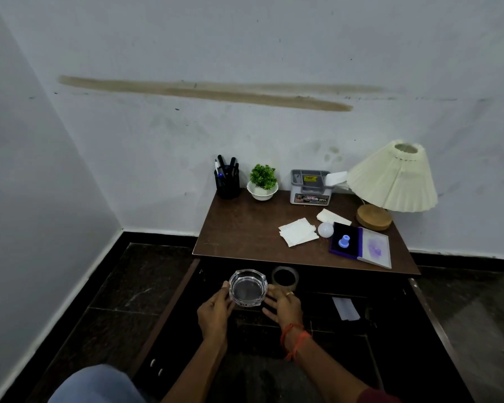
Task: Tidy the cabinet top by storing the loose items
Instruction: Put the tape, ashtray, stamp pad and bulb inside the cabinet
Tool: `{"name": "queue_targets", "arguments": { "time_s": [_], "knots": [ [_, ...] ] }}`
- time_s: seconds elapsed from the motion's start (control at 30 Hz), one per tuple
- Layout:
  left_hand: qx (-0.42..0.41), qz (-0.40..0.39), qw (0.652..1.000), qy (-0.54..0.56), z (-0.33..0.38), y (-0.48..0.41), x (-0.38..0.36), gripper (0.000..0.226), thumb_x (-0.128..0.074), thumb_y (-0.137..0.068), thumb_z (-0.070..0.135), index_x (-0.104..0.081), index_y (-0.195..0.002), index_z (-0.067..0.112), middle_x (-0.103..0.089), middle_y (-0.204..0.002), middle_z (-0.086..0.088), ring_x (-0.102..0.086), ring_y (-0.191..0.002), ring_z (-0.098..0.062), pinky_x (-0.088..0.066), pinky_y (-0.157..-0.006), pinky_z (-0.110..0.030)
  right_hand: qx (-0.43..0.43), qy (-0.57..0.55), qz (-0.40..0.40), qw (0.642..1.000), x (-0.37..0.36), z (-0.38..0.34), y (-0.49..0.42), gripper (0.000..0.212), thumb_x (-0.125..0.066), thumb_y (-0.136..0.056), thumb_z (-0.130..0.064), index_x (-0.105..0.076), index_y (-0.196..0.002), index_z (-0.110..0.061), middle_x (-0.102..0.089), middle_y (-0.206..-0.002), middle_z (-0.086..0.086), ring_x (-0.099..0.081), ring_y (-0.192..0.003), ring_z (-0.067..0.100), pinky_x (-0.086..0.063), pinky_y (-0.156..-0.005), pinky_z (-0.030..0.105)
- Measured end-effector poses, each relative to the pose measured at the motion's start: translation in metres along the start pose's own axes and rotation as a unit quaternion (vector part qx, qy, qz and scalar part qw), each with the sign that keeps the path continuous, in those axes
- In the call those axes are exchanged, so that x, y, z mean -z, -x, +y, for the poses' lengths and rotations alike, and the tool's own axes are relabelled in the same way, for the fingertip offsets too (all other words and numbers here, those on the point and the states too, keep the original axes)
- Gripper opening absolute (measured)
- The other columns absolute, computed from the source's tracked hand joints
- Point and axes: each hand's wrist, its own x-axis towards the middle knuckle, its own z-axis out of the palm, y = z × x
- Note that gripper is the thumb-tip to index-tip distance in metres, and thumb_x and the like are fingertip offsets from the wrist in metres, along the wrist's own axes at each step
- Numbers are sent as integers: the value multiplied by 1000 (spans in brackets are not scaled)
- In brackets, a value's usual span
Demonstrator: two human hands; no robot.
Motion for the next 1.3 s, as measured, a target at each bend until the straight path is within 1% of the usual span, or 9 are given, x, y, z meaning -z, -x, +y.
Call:
{"name": "queue_targets", "arguments": {
  "time_s": [0.43,0.57,0.7,0.77,0.87,1.0,1.1,1.17,1.3],
  "knots": [
    [40,36,998,-28,-35,-85,-18,11,-64,-90,12,-71,-90,4,-74,-67,1,-71,-65,-8,-55,-55,-13,-74,13,18,997,-14,24,-99,19,-44,-97,-10,-62,-90,-12,-63,-120,17,-59,-98,27,-47,-64,30],
    [47,49,997,-36,-48,-119,-25,12,-63,-90,11,-71,-82,7,-73,-61,4,-70,-63,-11,-54,-60,-21,-91,0,26,995,-22,32,-135,25,-44,-98,-8,-58,-117,-2,-58,-130,20,-57,-105,29,-49,-61,31],
    [52,73,995,-50,-63,-152,-29,15,-60,-90,5,-70,-80,8,-72,-64,1,-68,-60,-12,-56,-59,-22,-122,-49,42,990,-28,37,-165,38,-35,-98,3,-43,-135,5,-48,-139,24,-58,-90,27,-53,-40,23],
    [58,80,993,-62,-69,-165,-32,12,-57,-91,2,-69,-91,-1,-69,-68,-3,-65,-58,-11,-54,-56,-21,-127,-86,55,987,-32,36,-173,43,-27,-97,8,-36,-139,6,-43,-142,26,-56,-106,35,-50,-36,22],
    [52,89,992,-72,-75,-182,-37,16,-58,-91,2,-66,-101,-6,-65,-76,-10,-67,-66,-13,-55,-61,-23,-140,-141,65,978,-39,34,-183,44,-20,-98,9,-32,-140,7,-39,-144,26,-36,-135,41,-55,-49,29],
    [39,96,990,-93,-77,-195,-40,23,-58,-89,0,-64,-109,-12,-67,-106,-24,-63,-100,-32,-50,-93,-46,-137,-160,60,976,-45,32,-189,34,-24,-100,3,-42,-127,-8,-41,-141,22,-43,-118,35,-54,-45,29],
    [31,92,991,-94,-77,-197,-42,26,-55,-90,-2,-63,-113,-10,-64,-116,-27,-61,-109,-36,-48,-99,-51,-139,-148,37,979,-48,27,-187,36,-29,-100,2,-41,-133,-4,-46,-126,15,-41,-108,26,-56,-54,28],
    [29,84,992,-89,-77,-196,-43,26,-55,-90,0,-63,-113,-7,-65,-117,-26,-61,-111,-38,-47,-101,-52,-142,-139,26,980,-50,22,-182,41,-31,-98,4,-38,-138,3,-47,-134,21,-43,-108,27,-54,-53,32],
    [49,83,994,-60,-81,-191,-40,23,-64,-87,8,-68,-108,1,-68,-112,-20,-64,-108,-34,-49,-100,-50,-134,-110,38,984,-48,18,-167,40,-29,-98,3,-43,-135,2,-45,-143,21,-44,-130,34,-47,-75,37]
  ]
}}
